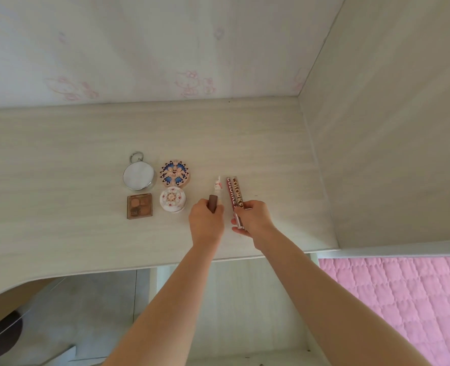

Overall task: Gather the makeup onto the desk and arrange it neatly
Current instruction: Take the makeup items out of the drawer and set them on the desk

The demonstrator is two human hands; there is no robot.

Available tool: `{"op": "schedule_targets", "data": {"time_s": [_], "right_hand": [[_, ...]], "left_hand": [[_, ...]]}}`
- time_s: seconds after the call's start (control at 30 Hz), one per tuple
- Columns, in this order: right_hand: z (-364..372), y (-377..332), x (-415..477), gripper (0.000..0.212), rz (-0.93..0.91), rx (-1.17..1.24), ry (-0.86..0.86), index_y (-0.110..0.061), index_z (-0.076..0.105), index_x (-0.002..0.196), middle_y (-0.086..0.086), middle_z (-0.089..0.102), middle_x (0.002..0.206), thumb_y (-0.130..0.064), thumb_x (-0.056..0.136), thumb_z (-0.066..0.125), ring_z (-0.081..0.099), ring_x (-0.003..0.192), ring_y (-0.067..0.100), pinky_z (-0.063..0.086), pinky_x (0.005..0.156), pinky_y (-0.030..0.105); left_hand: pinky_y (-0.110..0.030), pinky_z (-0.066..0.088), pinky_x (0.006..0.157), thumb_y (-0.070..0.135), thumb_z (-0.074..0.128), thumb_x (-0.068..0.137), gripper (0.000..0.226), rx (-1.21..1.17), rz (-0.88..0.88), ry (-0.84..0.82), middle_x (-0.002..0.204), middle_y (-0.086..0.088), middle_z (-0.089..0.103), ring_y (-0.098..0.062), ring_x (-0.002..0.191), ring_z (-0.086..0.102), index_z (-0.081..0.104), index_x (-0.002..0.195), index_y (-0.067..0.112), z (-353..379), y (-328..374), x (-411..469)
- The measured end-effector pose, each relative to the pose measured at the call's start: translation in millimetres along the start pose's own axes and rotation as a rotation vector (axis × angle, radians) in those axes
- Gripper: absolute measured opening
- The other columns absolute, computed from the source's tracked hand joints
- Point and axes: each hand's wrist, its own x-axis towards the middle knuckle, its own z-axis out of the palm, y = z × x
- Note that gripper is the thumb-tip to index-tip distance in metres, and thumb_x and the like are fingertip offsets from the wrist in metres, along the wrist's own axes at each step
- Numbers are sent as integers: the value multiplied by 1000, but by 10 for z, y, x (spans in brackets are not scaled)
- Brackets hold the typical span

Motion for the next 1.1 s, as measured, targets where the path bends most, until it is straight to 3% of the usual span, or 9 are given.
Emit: {"op": "schedule_targets", "data": {"time_s": [0.1, 0.23, 0.37, 0.53, 0.67, 0.77, 0.93, 1.1], "right_hand": [[67, -27, 78, 15, -35, -95, 48, -6, 66, 97, 11, 65, 81, -8, 88, 53, 63, 71, 23, 60, 69, 43], [88, -102, 103, 9, -140, -328, 107, -19, 59, 79, 6, 65, 80, -14, 85, 55, 61, 75, 26, 54, 65, 34], [135, -148, 148, 12, -183, -438, 140, -15, 65, 87, 5, 66, 80, -22, 86, 55, 61, 74, 26, 47, 58, 29], [171, -220, 170, 14, -213, -457, 138, -12, 64, 84, 1, 61, 70, -23, 86, 55, 58, 65, 22, 45, 51, 26], [143, -198, 183, 12, -216, -488, 133, -14, 65, 91, 0, 62, 77, -20, 86, 56, 56, 65, 16, 42, 53, 24], [106, -211, 227, 12, -236, -463, 150, -16, 65, 92, 1, 66, 85, -23, 87, 58, 60, 75, 18, 50, 63, 29], [10, -328, 291, 14, -213, -417, 195, -17, 66, 91, -4, 61, 75, -26, 86, 56, 56, 67, 15, 42, 56, 25], [-21, -280, 290, 12, -209, -477, 191, -17, 65, 92, -5, 58, 75, -22, 86, 56, 56, 72, 18, 40, 59, 24]], "left_hand": [[-29, 36, 62, 20, 58, 88, 15, -10, -20, 24, 80, -7, 55, -20, 69, 47, 51, 78, 12, 53, 19, 76], [-27, 34, 58, 22, 58, 89, 14, 4, -19, 28, 90, -13, 59, -19, 70, 49, 53, 82, 11, 89, 29, 166], [-33, 42, 64, 26, 56, 91, 21, -7, -2, 8, 97, -17, 61, -27, 76, 57, 58, 89, 5, 93, 38, 253], [-38, 45, 73, 24, 47, 94, 28, -7, 49, 12, 98, -21, 60, -32, 83, 59, 61, 95, 0, 45, 95, 336], [-26, 36, 70, 10, 49, 88, 18, 38, 75, 22, 104, -16, 56, -20, 83, 48, 60, 97, -1, -30, 73, 329], [-20, 30, 74, 3, 49, 85, 23, 56, 111, 34, 109, -14, 53, -18, 90, 43, 57, 106, 0, -58, 62, 328], [-19, 30, 79, 18, 48, 97, 32, 31, 176, 95, 111, -15, 54, -20, 97, 45, 46, 124, 1, -3, 137, 367], [-17, 24, 64, 10, 47, 95, 15, 98, 228, 131, 98, -11, 51, -16, 80, 41, 48, 107, 1, -27, 205, 390]]}}
